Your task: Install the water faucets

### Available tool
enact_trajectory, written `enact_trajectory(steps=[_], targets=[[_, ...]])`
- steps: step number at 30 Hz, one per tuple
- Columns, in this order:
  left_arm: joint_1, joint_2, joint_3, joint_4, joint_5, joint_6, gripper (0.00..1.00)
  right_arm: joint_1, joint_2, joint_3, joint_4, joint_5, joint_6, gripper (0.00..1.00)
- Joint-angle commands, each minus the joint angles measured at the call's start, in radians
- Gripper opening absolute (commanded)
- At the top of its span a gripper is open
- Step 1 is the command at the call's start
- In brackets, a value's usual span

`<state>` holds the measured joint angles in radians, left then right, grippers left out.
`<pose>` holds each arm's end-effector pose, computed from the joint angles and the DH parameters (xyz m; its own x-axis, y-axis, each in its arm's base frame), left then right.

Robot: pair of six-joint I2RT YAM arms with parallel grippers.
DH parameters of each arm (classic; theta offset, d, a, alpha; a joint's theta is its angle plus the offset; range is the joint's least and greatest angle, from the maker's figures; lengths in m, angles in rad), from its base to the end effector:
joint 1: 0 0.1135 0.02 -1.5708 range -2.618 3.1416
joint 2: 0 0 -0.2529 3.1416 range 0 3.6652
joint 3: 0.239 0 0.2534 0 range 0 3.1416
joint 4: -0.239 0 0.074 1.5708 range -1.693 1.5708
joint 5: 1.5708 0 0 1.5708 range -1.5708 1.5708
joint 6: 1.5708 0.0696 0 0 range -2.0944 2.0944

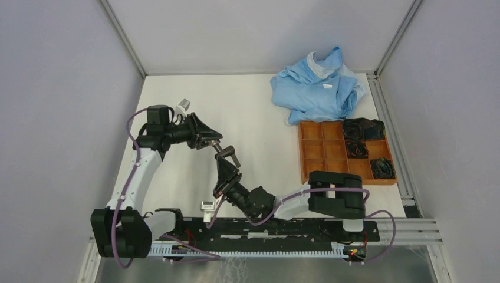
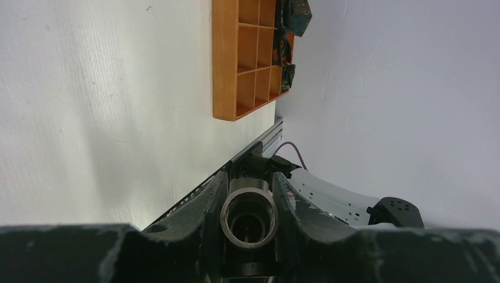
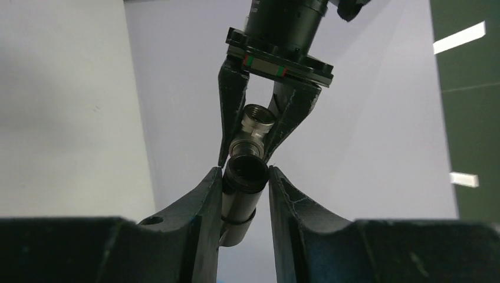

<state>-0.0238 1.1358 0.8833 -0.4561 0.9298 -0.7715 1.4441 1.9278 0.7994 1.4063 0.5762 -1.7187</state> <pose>0.2532 -0.0618 0.2642 -0.9005 -0.3956 -0.1806 -0.0073 0.4290 -0.9033 0.0876 0.3873 0.1900 0.7521 -0.6590 -0.0061 0.1471 0.1770 -0.9732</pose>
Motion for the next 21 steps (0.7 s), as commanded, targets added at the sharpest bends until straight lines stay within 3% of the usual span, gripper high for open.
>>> enact_trajectory(steps=[1, 6, 10, 15, 19, 21], targets=[[-0.011, -0.058, -0.022, 0.058, 0.136, 0.03, 0.02, -0.018, -0.2, 0.024, -0.074, 0.019, 0.48, 0.33], [-0.01, -0.099, -0.09, 0.209, 0.168, -0.04, 0.02, -0.075, -0.382, -0.037, -0.172, -0.111, 1.035, 0.32], [-0.011, -0.128, -0.105, 0.234, 0.177, -0.047, 0.02, -0.147, -0.46, -0.085, -0.163, -0.225, 1.443, 0.35], [-0.011, -0.162, -0.112, 0.253, 0.18, -0.051, 0.02, -0.269, -0.465, -0.145, -0.084, -0.346, 1.965, 0.41], [-0.01, -0.183, -0.123, 0.267, 0.179, -0.058, 0.02, -0.352, -0.421, -0.192, 0.029, -0.433, 2.288, 0.46], [-0.01, -0.196, -0.128, 0.275, 0.174, -0.065, 0.02, -0.382, -0.393, -0.205, 0.067, -0.464, 2.417, 0.52]])
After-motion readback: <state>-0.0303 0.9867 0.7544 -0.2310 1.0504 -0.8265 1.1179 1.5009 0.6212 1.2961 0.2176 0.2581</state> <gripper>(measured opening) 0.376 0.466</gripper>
